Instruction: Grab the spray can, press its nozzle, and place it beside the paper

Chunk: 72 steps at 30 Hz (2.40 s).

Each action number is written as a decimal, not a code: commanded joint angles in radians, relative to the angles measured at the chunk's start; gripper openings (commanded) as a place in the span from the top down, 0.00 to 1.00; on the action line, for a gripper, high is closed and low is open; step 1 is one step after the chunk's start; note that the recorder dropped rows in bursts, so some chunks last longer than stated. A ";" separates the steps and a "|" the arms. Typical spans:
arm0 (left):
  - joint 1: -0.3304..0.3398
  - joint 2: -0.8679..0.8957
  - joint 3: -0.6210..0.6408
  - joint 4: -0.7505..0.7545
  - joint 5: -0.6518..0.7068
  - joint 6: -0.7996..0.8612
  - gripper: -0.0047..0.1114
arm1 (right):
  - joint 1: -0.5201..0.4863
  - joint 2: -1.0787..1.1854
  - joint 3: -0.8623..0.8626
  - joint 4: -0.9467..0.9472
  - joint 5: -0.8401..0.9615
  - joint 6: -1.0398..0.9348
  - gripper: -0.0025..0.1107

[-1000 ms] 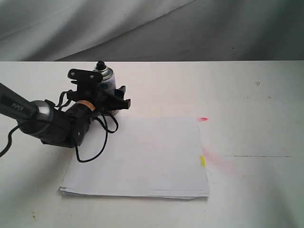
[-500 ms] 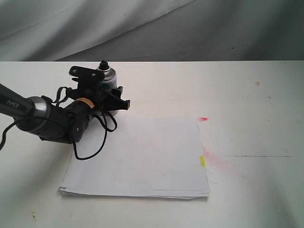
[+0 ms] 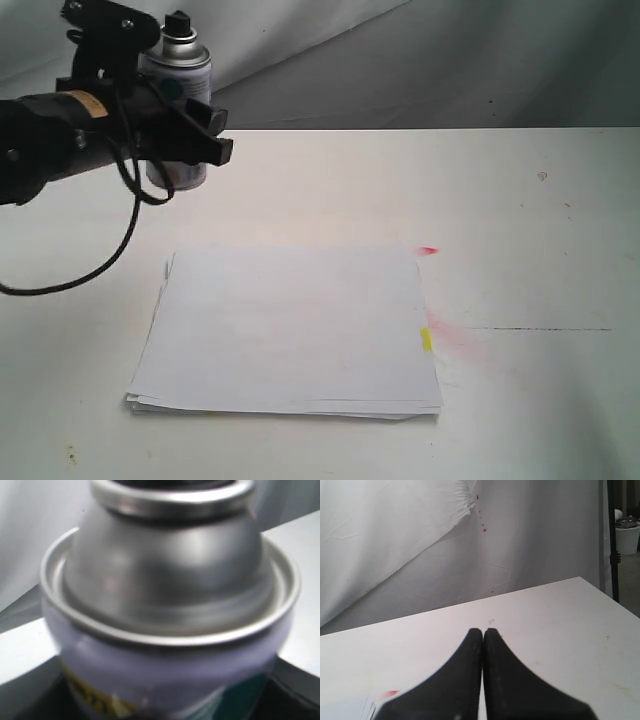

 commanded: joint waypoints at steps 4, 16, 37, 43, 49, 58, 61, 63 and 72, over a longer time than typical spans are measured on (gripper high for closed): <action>-0.005 -0.238 0.221 0.002 0.020 0.028 0.96 | 0.004 -0.005 0.003 -0.014 -0.004 0.002 0.98; -0.005 -0.360 0.314 0.037 0.039 0.093 0.96 | 0.004 -0.005 0.003 -0.014 -0.004 0.002 0.98; -0.133 -0.111 0.139 0.792 0.266 -0.517 0.96 | 0.004 -0.005 0.003 -0.014 -0.004 0.002 0.98; -0.174 -0.039 0.057 1.297 0.489 -0.921 0.96 | 0.004 -0.005 0.003 -0.014 -0.004 0.002 0.98; -0.245 0.000 0.056 1.521 0.550 -1.110 0.96 | 0.004 -0.005 0.003 -0.014 -0.004 0.002 0.98; -0.272 0.069 0.056 1.675 0.636 -1.156 0.96 | 0.004 -0.005 0.003 -0.014 -0.004 0.002 0.98; -0.272 0.094 0.056 1.709 0.670 -1.156 0.96 | 0.009 -0.005 0.003 -0.014 -0.004 0.002 0.98; -0.272 0.105 0.056 1.709 0.675 -1.156 0.96 | 0.017 -0.005 0.003 -0.014 -0.004 0.002 0.98; -0.272 0.110 0.056 1.709 0.669 -1.156 0.96 | 0.017 -0.005 0.003 -0.014 -0.004 0.002 0.98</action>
